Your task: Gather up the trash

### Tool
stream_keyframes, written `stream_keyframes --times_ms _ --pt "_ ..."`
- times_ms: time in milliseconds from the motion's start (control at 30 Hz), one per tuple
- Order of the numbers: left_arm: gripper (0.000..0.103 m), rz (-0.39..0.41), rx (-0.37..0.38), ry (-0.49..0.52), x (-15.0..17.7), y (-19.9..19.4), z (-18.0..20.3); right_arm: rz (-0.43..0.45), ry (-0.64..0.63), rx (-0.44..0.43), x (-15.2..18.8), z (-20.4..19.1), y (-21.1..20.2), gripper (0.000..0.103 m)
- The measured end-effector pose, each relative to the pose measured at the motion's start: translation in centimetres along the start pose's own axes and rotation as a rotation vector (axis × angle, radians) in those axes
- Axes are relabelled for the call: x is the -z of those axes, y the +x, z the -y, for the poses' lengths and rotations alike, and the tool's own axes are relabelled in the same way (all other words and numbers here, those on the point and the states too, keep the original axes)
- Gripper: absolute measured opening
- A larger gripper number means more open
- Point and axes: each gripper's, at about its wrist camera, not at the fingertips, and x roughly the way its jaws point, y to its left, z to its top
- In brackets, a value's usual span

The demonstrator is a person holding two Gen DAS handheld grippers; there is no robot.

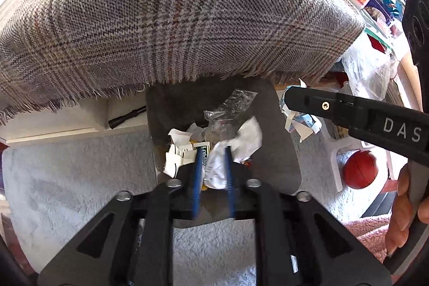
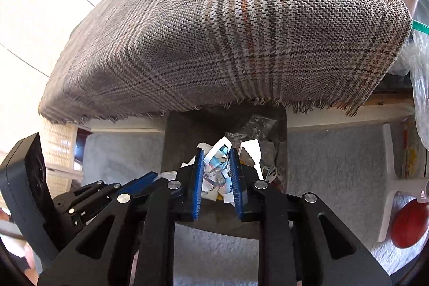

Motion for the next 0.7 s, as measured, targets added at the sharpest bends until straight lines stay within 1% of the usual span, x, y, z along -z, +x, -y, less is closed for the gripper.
stream_keyframes --times_ms 33,100,133,167,200,233,267,300,333,367,400,433,467,500,533,633,700 --pt "0.026 0.002 0.003 -0.007 -0.1 -0.1 -0.1 -0.002 0.002 -0.005 -0.1 0.0 0.0 0.028" --pt "0.029 0.008 0.007 -0.014 -0.3 -0.3 -0.1 -0.001 0.008 -0.013 -0.3 0.1 0.0 0.034" --pt "0.030 0.012 0.005 -0.014 -0.3 -0.4 -0.2 0.003 0.011 -0.009 -0.4 0.1 -0.1 0.039" --pt "0.032 0.015 0.004 -0.014 -0.3 -0.5 -0.2 0.007 0.012 -0.007 -0.4 0.1 -0.3 0.041" --pt "0.036 0.018 0.003 -0.015 -0.3 -0.6 -0.3 0.011 0.014 -0.002 -0.4 0.1 -0.4 0.041" --pt "0.040 0.024 0.001 -0.016 -0.3 -0.9 -0.4 0.015 0.015 0.002 -0.5 0.2 -0.5 0.046" --pt "0.043 0.030 -0.002 -0.017 -0.3 -1.1 -0.5 0.021 0.018 0.006 -0.5 0.3 -0.7 0.058" --pt "0.051 0.040 -0.005 -0.020 -0.2 -1.5 -0.6 0.034 0.021 0.012 -0.6 0.3 -1.2 0.067" --pt "0.057 0.053 -0.005 -0.028 -0.3 -2.0 -0.8 0.054 0.024 0.018 -0.6 0.4 -1.6 0.084" --pt "0.060 0.066 -0.001 -0.039 -0.4 -2.5 -1.1 0.077 0.028 0.027 -0.6 0.5 -2.2 0.096" --pt "0.069 0.081 0.005 -0.049 -0.4 -3.2 -1.3 0.108 0.030 0.037 -0.5 0.6 -3.1 0.100" --pt "0.079 0.107 0.010 -0.059 -0.5 -4.1 -1.6 0.124 0.016 0.049 -0.5 0.7 -3.8 0.100" --pt "0.083 0.132 0.010 -0.060 -0.6 -5.0 -1.6 0.139 0.007 0.060 -0.5 0.6 -4.5 0.100" --pt "0.092 0.152 0.010 -0.059 -0.8 -5.6 -1.7 0.147 -0.012 0.077 -0.5 0.4 -5.5 0.100" --pt "0.095 0.189 0.005 -0.054 -0.9 -6.8 -1.7 0.164 -0.025 0.093 -0.5 0.3 -6.2 0.100" --pt "0.095 0.255 -0.013 -0.030 -1.4 -9.6 -1.4 0.260 -0.071 0.112 -0.5 -0.5 -9.5 0.100" --pt "0.095 0.280 -0.034 -0.013 -2.0 -11.2 -1.2 0.309 -0.088 0.124 -0.7 -0.8 -11.4 0.100"
